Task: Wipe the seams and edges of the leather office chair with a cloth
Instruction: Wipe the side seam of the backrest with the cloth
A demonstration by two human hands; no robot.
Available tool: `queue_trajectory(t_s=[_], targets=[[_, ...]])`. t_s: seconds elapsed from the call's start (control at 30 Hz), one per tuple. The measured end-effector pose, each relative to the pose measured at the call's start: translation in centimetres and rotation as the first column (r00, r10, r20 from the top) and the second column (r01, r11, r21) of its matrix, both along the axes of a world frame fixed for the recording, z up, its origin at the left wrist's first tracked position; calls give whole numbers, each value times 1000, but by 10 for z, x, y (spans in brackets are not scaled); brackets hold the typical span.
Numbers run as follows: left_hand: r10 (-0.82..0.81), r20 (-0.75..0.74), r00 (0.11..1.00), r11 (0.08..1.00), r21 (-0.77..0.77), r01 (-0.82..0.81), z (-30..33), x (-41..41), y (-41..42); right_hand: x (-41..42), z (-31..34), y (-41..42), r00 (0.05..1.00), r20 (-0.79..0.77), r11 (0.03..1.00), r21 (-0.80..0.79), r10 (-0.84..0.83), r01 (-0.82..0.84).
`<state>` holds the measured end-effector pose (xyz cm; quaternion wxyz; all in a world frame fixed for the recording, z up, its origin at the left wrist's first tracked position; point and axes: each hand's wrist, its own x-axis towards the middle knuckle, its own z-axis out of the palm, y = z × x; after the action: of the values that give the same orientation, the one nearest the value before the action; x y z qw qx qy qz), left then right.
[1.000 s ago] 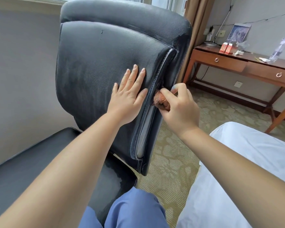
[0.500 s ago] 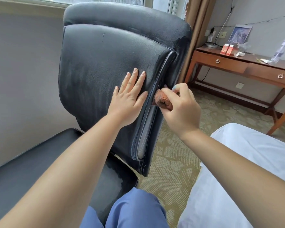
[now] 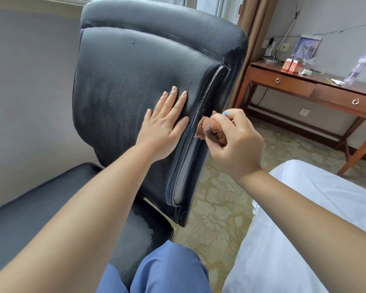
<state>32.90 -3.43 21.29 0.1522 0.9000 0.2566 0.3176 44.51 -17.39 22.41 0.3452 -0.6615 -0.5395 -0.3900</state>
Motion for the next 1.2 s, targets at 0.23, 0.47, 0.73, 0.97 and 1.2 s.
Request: queue_trajectory(t_s=[0.23,0.47,0.73,0.97,1.2], targets=[[-1,-24,1000,1000,-16,0,3,-2,-3,-10,1,-6,999,38,999,-10,39,-39],[-11,-52,999,1000,-16,10,8,-7,-3,-5,30,11,999,-11,999,-3,-40,40],[-23,-41,999,1000,-7,23,7,-6,1,-6,14,27,999,-20,992,-126,-26,24],[-21,-27,999,1000,-4,20,6,-6,1,-5,18,24,996,78,987,-154,-43,55],[-28,-3,1000,999,-26,28,8,-7,-2,-9,15,26,991,52,985,-114,-124,129]])
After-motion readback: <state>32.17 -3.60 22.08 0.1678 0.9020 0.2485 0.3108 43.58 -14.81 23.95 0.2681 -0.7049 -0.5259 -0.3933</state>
